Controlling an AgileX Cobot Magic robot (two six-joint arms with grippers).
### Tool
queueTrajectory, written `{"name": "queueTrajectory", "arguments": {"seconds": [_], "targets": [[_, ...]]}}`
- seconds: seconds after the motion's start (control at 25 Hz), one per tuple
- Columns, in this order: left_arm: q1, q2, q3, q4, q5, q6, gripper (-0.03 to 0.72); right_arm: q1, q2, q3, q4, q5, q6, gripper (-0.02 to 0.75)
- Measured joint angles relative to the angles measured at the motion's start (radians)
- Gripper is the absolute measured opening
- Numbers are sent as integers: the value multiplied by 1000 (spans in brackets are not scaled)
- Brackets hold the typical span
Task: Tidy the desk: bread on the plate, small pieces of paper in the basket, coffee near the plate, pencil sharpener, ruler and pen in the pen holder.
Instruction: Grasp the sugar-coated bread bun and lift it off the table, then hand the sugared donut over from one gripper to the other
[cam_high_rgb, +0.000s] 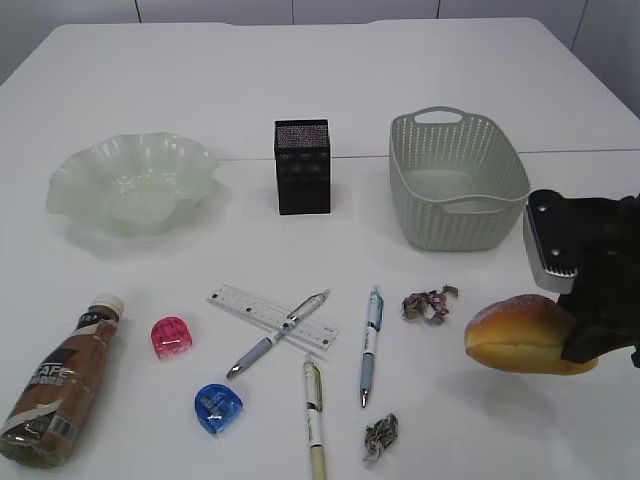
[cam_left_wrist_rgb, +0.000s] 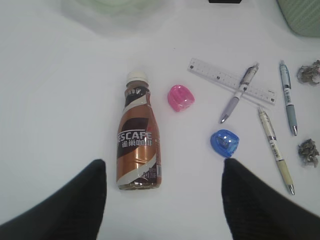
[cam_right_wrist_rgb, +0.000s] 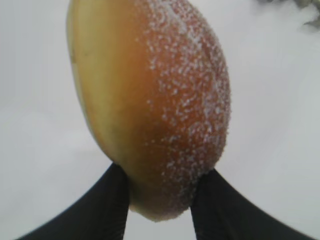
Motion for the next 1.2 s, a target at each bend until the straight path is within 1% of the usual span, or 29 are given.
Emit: {"name": "queueTrajectory", "arguments": {"seconds": [0.44,0.76,0.84,0.92,1.08,1.16,1.2], "targets": [[0,0,0,0,-25,12,521,0,-197,0,170,84,-13,268],[0,0,0,0,-25,32,521,0,-310,0,379,92,-18,268],[0,0,0,0,-25,34,521,5,-330,0,411,90,-18,268],[0,0,0,0,-25,34,521,30,-349,2,418,83,-18,272],[0,0,0,0,-27,36,521,121,-366,2,451,64,-16,281],[0,0,0,0,-27,36,520,157,-367,2,494,38,-14,281],[0,0,0,0,-27,36,520,168,-367,2,533,25,-12,281]]}}
